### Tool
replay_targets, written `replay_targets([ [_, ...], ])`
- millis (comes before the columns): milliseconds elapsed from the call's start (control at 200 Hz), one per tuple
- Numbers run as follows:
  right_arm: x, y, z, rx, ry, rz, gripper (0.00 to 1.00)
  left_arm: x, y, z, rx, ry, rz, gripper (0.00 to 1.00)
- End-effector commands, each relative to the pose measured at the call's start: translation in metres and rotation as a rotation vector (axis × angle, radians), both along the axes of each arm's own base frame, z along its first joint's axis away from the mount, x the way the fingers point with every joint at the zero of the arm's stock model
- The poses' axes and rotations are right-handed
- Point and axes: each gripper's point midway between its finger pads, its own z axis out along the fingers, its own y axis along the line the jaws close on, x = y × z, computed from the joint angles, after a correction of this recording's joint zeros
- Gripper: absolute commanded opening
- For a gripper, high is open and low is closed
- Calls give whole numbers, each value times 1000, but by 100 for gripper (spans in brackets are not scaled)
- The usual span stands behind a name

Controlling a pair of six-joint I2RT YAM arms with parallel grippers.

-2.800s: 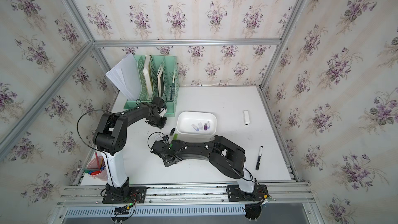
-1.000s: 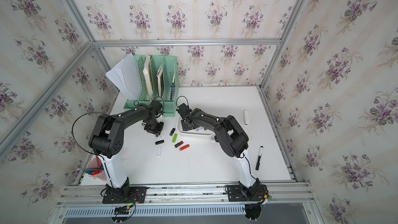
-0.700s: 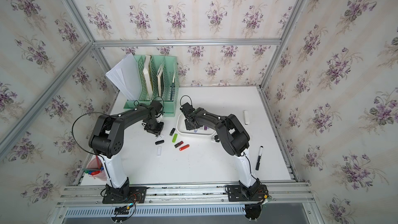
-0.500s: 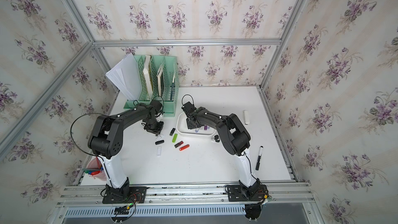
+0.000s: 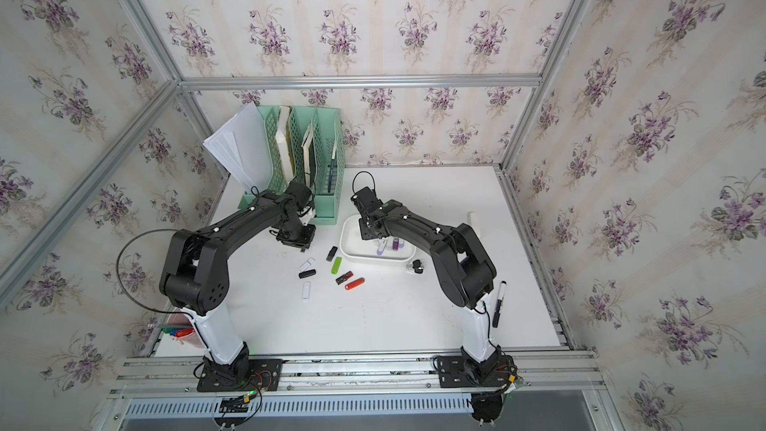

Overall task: Put the usb flash drive into the storage box
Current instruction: Place the USB flash in the storage box.

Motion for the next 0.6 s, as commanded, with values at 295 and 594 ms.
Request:
replay_targets([
  [295,-9,-138,22,-36,-20,-342,53,16,-92,56,-27,-83,-148,23],
  [594,-45,-200,-8,-31,82,-482,64,23,-158,37,-49,-53,-236,24],
])
